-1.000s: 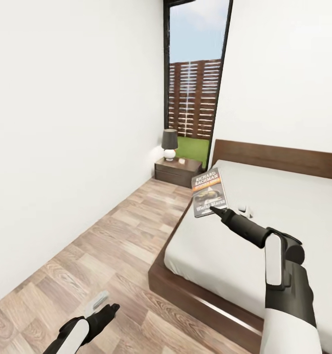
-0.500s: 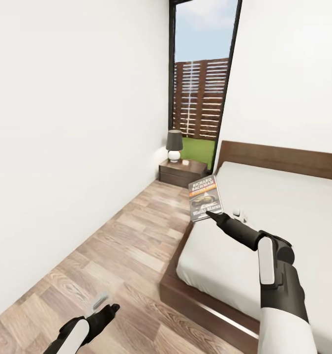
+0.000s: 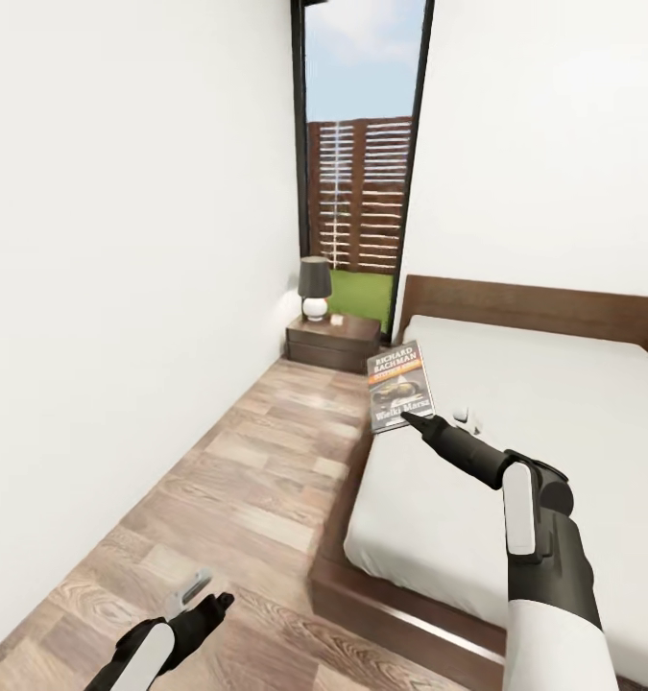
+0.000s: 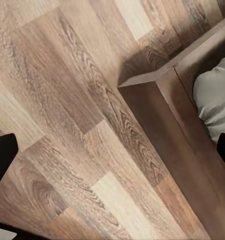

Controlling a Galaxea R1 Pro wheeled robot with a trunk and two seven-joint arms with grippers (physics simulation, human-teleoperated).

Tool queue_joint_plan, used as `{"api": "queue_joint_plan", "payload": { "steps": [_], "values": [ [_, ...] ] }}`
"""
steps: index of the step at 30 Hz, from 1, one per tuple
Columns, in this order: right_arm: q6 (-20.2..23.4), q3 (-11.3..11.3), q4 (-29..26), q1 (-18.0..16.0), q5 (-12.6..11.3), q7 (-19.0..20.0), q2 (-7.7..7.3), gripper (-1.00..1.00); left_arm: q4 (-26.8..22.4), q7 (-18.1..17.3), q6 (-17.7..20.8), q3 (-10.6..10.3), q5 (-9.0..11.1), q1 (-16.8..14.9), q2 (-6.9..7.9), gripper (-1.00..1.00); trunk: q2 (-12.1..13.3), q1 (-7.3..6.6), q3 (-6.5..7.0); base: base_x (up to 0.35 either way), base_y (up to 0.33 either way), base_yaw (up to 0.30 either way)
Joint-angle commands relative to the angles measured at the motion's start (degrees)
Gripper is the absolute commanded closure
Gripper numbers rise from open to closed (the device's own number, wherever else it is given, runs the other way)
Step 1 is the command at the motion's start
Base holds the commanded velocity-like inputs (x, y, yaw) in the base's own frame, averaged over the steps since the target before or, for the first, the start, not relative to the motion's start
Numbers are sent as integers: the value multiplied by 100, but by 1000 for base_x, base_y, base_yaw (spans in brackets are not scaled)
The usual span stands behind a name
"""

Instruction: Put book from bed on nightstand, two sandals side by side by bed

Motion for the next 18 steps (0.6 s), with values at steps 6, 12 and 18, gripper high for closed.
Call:
{"api": "queue_joint_plan", "payload": {
  "steps": [6, 12, 18],
  "values": [
    [34, -18, -2, -9, 19, 47, 5, 100, -12, 53, -1, -23, 60, -1, 9, -100, -5, 3, 7, 191, 282, -259],
    [34, -17, -2, -9, 18, 49, 11, 100, -12, 53, -1, -23, 60, -4, 9, -100, -5, 3, 21, 180, 287, -260],
    [32, -11, -2, -8, 18, 55, 12, 100, -2, 53, -1, -18, 60, -2, 9, -100, -5, 3, 36, 173, 289, -260]
  ]
}}
